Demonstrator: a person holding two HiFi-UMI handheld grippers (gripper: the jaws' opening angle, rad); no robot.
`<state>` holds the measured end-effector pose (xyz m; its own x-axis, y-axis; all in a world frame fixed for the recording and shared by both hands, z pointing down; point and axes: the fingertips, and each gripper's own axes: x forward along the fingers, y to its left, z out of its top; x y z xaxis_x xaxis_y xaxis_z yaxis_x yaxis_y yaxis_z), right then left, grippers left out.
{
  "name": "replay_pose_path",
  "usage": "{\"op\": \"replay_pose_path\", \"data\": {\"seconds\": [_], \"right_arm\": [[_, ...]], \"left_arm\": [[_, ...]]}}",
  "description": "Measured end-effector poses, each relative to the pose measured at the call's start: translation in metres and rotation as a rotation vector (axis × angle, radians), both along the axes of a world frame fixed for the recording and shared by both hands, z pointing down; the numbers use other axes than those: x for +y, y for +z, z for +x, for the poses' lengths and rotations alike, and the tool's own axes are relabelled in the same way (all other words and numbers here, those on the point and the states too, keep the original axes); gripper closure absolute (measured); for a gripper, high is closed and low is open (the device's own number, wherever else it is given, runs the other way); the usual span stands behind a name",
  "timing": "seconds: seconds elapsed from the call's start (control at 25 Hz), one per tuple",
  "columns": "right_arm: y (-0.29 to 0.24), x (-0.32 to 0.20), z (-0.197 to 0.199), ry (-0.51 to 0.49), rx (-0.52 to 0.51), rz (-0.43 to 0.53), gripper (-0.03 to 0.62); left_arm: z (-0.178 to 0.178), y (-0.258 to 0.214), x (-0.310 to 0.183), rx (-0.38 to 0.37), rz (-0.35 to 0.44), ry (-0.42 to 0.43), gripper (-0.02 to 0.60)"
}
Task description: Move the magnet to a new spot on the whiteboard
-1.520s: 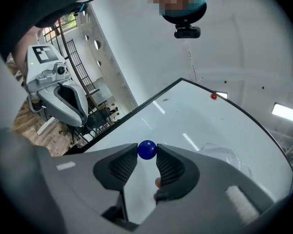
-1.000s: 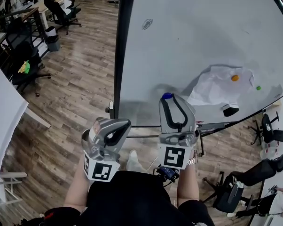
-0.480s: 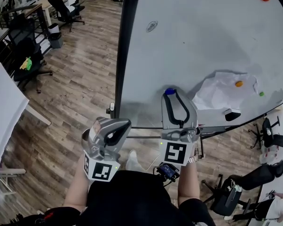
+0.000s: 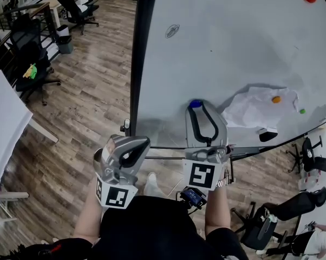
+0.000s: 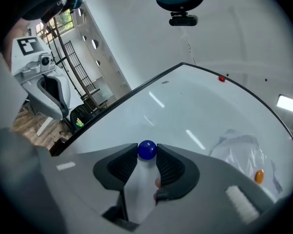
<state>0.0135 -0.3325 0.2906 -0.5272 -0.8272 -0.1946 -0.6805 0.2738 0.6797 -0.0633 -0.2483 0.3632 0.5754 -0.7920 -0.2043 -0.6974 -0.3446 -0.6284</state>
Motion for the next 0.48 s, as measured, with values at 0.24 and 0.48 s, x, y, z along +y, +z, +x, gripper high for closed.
{"op": "replay_pose_path", "data": {"seconds": [0.24, 0.48], "right_arm": [[0.0013, -0.0028, 0.0029, -0.004, 0.004, -0.006, 0.470], [0.0002, -0.0027, 0.0022, -0.017, 0.002, 0.003, 0.468]], "left_arm": [[0.0022, 0.0034, -0.0023, 0.008, -0.011, -0.009, 0.580], [0.0029, 0.0050, -0.0044, 0.010, -0.016, -0.013, 0.580]]}}
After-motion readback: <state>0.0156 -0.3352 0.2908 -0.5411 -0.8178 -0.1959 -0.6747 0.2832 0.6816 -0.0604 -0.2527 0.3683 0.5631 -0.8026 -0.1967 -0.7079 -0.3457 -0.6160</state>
